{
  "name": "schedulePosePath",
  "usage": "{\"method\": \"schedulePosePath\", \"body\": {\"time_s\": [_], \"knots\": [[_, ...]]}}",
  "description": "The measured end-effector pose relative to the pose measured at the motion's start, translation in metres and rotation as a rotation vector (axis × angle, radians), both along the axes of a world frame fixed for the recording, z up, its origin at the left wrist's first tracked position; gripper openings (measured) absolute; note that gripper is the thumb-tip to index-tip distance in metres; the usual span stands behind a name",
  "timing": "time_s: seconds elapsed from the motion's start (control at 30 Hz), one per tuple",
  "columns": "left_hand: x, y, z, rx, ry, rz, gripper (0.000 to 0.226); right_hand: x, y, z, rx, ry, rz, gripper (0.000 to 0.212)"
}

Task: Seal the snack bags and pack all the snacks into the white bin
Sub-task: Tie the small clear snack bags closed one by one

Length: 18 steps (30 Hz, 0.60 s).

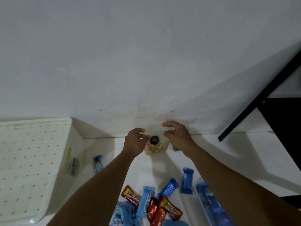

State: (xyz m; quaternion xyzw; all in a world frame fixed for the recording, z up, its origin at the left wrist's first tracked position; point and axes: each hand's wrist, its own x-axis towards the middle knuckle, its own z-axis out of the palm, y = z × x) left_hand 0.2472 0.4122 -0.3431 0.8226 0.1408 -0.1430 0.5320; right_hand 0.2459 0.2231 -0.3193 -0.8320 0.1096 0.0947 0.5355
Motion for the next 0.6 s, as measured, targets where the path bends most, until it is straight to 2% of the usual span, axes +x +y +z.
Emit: {"method": "schedulePosePath", "body": {"time_s": [0.1,0.17,0.33,0.53,0.6], "knots": [[-0.005,-0.002,0.000,0.094,0.009,0.003,0.067,-0.007,0.002,-0.004,-0.005,-0.001,-0.024,0.030],[-0.014,0.000,0.006,0.078,0.030,0.010,0.076,-0.017,0.002,-0.002,-0.004,-0.009,-0.052,0.031],[-0.062,0.019,0.030,0.041,0.087,-0.053,0.074,-0.063,0.010,0.020,-0.017,-0.005,-0.036,0.028],[-0.156,0.047,0.040,-0.005,0.202,-0.078,0.071,-0.152,0.029,0.030,0.008,0.168,0.101,0.015],[-0.191,0.053,0.041,0.048,0.215,-0.101,0.062,-0.186,0.039,0.024,0.007,0.219,0.131,0.014]]}}
